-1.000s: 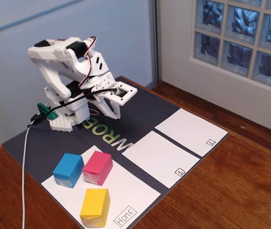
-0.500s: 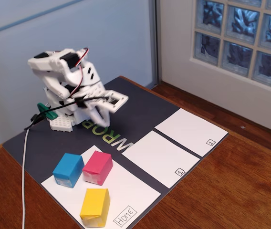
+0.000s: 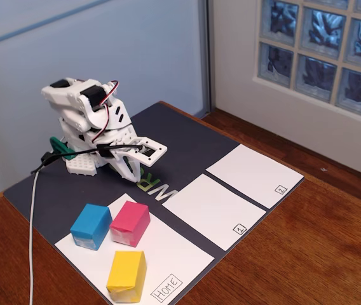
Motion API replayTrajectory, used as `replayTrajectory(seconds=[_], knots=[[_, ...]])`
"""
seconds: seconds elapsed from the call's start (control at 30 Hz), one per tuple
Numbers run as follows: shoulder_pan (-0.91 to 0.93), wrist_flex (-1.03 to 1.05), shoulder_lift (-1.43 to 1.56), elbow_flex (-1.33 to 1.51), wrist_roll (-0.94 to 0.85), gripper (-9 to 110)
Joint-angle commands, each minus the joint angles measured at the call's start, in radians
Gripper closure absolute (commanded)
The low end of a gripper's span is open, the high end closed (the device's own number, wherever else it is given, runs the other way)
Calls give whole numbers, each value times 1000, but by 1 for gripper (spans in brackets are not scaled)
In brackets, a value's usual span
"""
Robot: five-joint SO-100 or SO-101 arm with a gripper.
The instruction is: Move box yellow to home
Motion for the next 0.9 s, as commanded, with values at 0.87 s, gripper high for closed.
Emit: replayTrajectory(seconds=[0.87], knots=[[-41, 242, 150, 44, 66, 101]])
